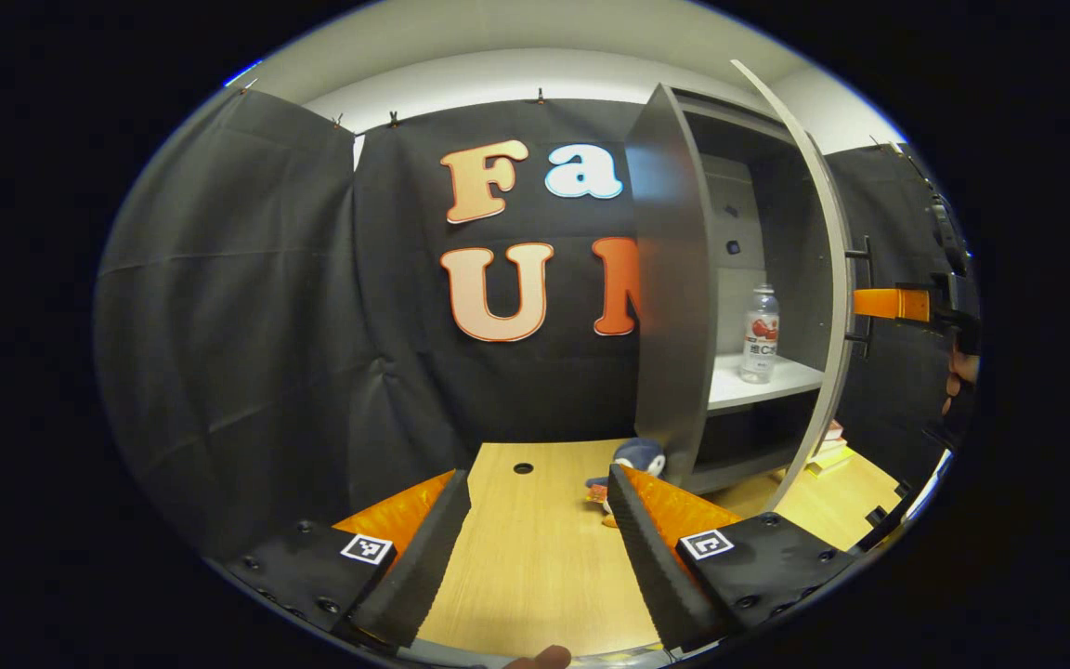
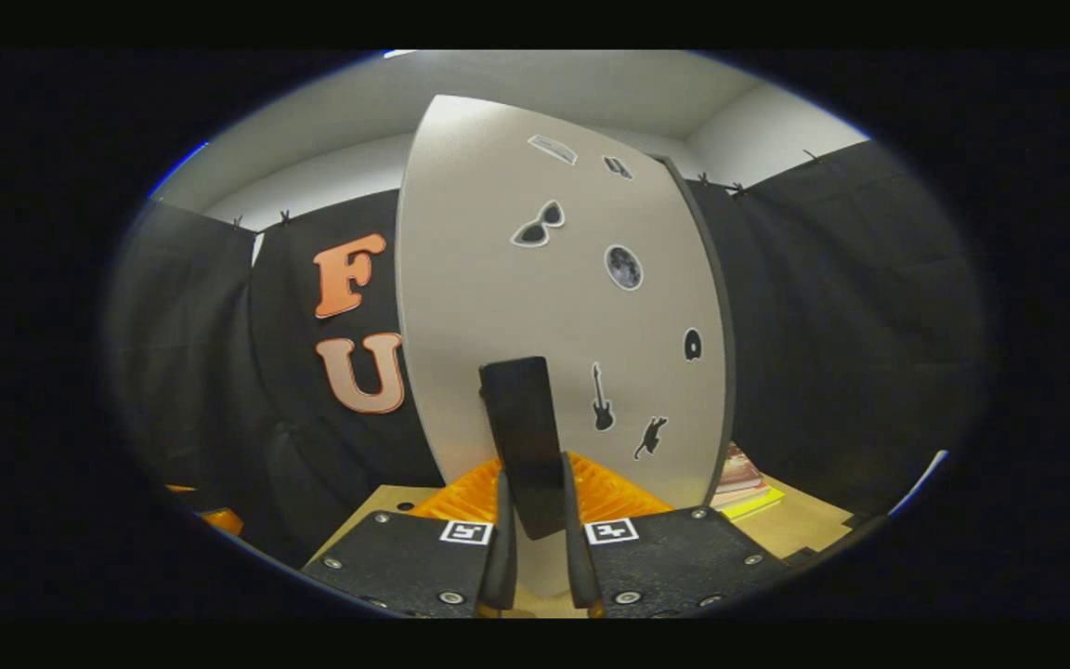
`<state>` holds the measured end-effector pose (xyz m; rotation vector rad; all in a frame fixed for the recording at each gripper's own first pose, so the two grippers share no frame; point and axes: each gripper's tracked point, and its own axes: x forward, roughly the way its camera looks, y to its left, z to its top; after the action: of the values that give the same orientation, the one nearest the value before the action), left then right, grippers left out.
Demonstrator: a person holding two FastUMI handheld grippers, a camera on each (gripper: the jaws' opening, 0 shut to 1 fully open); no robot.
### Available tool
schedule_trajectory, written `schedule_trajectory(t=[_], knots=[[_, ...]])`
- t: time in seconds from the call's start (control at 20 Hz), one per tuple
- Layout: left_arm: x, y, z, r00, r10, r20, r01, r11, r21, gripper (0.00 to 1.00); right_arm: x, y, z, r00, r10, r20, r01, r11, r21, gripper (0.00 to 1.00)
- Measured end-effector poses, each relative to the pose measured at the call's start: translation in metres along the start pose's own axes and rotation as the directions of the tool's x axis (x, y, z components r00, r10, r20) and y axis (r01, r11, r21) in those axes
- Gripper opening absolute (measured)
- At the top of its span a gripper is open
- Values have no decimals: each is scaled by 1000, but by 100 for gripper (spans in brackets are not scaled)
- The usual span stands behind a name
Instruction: Open the cabinet door with the right hand, grasp the bottle in the cabinet with the left hand and place it on the coaster, then close the cabinet door with the right hand.
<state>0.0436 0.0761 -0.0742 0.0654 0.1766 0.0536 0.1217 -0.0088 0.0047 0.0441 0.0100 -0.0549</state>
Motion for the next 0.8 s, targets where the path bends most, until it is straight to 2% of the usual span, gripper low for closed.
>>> schedule_trajectory(t=[0.25, 0.3, 0.4, 0.55, 0.7, 0.8], knots=[[-12, -50, 1, 998, -55, 4, 55, 998, 4, 96, -45, -57, 4, 999, -38, 11, 38, 999, -9, 15], [-13, -59, 0, 998, -64, 2, 64, 998, 5, 97, -54, -72, 5, 998, -55, 14, 55, 998, -17, 18], [-18, -78, 3, 997, -78, 5, 78, 997, 1, 97, -69, -100, 11, 997, -68, 22, 68, 998, -18, 13], [-24, -102, 9, 997, -78, 13, 78, 997, 1, 96, -82, -144, 21, 998, -59, 28, 60, 998, -32, 16], [-31, -119, 12, 998, -63, 16, 63, 998, -12, 96, -92, -179, 31, 999, -20, 41, 22, 998, -66, 16], [-38, -128, 14, 999, -48, 17, 49, 999, -22, 96, -91, -202, 31, 1000, 5, 24, -4, 998, -59, 12]])
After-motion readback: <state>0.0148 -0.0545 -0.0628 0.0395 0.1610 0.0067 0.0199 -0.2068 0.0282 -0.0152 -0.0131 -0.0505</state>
